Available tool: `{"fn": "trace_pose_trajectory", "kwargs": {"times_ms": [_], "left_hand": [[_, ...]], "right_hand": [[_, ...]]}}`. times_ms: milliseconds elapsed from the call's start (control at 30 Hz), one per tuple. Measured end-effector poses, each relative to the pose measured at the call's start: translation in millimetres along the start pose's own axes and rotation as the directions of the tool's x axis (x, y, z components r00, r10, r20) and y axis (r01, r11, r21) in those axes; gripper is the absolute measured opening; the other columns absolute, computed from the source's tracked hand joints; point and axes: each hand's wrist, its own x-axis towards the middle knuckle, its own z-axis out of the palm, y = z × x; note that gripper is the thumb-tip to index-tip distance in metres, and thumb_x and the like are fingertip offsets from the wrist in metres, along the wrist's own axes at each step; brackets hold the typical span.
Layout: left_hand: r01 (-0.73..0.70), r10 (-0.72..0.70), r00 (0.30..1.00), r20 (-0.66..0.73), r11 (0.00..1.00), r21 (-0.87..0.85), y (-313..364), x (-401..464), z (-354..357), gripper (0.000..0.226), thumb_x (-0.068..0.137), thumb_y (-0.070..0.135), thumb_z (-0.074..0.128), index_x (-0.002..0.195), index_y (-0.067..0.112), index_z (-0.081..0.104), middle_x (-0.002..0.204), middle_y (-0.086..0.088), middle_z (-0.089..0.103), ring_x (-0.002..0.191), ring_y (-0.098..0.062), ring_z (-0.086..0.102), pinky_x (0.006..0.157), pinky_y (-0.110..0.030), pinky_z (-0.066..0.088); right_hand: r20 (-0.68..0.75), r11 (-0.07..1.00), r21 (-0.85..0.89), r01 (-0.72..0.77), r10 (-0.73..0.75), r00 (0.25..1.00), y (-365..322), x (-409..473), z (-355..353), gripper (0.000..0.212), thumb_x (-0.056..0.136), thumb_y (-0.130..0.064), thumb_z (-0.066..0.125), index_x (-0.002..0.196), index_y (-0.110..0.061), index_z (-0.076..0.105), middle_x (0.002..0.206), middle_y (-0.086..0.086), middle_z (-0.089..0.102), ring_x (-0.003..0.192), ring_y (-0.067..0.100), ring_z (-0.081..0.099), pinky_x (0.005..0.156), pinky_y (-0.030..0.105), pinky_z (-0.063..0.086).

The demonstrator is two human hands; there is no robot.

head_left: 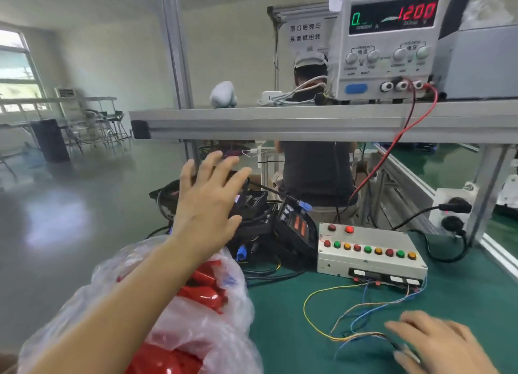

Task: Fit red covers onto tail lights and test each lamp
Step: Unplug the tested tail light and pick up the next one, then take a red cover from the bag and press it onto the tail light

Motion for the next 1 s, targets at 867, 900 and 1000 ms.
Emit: {"fn": "trace_pose_trajectory", "kwargs": {"times_ms": [867,900,1000], "left_hand": [[-0.270,0.212,0.889,-0.405,0.958,-0.092,66.7,-44.7,3.9,0.034,0.097,0.000,0.039,0.110,0.001,0.070,0.121,-0.017,0.064,0.108,-0.035,0.064,0.090,-0.047,0.052],[-0.291,0.221,0.883,-0.415,0.950,-0.115,80.5,-53.6,2.0,0.038,0.098,0.001,0.035,0.109,0.002,0.071,0.121,-0.016,0.065,0.108,-0.034,0.064,0.089,-0.046,0.053],[-0.354,0.239,0.874,-0.422,0.909,-0.220,121.4,-76.9,0.0,0.042,0.101,0.008,0.033,0.102,0.008,0.075,0.116,-0.011,0.068,0.101,-0.029,0.067,0.083,-0.040,0.056]], "right_hand": [[0.416,-0.025,0.908,-0.418,0.165,0.894,-62.3,37.9,-52.5,0.057,0.066,-0.047,0.065,0.120,-0.030,0.060,0.110,-0.010,0.072,0.106,0.008,0.067,0.085,0.021,0.055],[0.456,-0.176,0.885,-0.431,0.141,0.879,-68.4,41.6,-54.9,0.058,0.069,-0.051,0.063,0.122,-0.027,0.059,0.111,-0.005,0.073,0.105,0.012,0.068,0.084,0.026,0.057],[0.489,-0.468,0.780,-0.416,0.040,0.872,-80.4,45.7,-57.8,0.058,0.080,-0.055,0.068,0.127,-0.021,0.063,0.123,0.007,0.068,0.107,0.019,0.064,0.087,0.036,0.052]]}}
